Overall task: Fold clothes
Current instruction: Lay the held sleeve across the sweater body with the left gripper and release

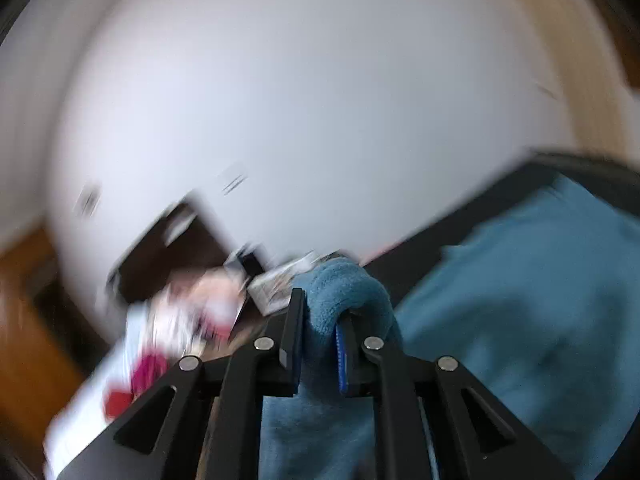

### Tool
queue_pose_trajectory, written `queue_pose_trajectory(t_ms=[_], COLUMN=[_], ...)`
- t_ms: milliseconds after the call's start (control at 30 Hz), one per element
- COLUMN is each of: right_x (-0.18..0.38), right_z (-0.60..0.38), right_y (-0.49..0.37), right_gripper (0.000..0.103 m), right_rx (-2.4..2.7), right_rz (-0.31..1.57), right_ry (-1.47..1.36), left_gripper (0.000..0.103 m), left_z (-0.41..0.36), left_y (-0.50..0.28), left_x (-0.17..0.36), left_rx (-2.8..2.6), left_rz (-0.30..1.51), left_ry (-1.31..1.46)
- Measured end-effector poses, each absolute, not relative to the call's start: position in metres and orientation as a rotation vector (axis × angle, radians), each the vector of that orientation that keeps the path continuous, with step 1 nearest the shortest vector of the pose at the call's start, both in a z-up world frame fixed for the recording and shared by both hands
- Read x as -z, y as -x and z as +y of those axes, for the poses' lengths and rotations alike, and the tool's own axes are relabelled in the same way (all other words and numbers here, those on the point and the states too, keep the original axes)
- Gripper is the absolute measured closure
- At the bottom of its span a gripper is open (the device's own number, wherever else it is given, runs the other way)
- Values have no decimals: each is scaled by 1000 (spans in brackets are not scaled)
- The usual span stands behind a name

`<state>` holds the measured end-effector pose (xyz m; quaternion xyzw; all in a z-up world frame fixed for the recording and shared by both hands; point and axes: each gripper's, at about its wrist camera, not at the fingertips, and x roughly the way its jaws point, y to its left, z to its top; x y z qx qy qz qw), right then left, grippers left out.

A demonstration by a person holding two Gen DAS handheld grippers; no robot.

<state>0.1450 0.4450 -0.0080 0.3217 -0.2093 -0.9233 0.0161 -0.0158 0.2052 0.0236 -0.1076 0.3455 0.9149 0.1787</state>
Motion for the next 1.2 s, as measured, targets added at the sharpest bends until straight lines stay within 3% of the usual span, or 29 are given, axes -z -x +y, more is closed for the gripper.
queue_pose_trajectory(t_ms=[100,167,467,733,833,1200], right_x=[10,10,13,15,16,17], right_z=[452,454,447,450,450,448], right_y=[-146,-145,-135,-135,-134,-134], right_gripper=[1,1,1,1,1,1], right_rx=[2858,2849,2819,2837,2843,2854], right_rz=[-716,-733,-696,-725,-719,-707], right_ry=[-1004,-1004,-1052,-1065,-1079,-1094], left_gripper=[67,59,41,37,23,23], left_z=[259,275,275,264,258,254], left_y=[7,12,47,60,60,31], left_x=[-3,9,38,44,43,19], left_rx=[-2407,-2340,-2240,-2114,-2058,-2033], left_rz=[1110,1096,789,405,314,249], left_ry=[308,385,689,958,1004,944])
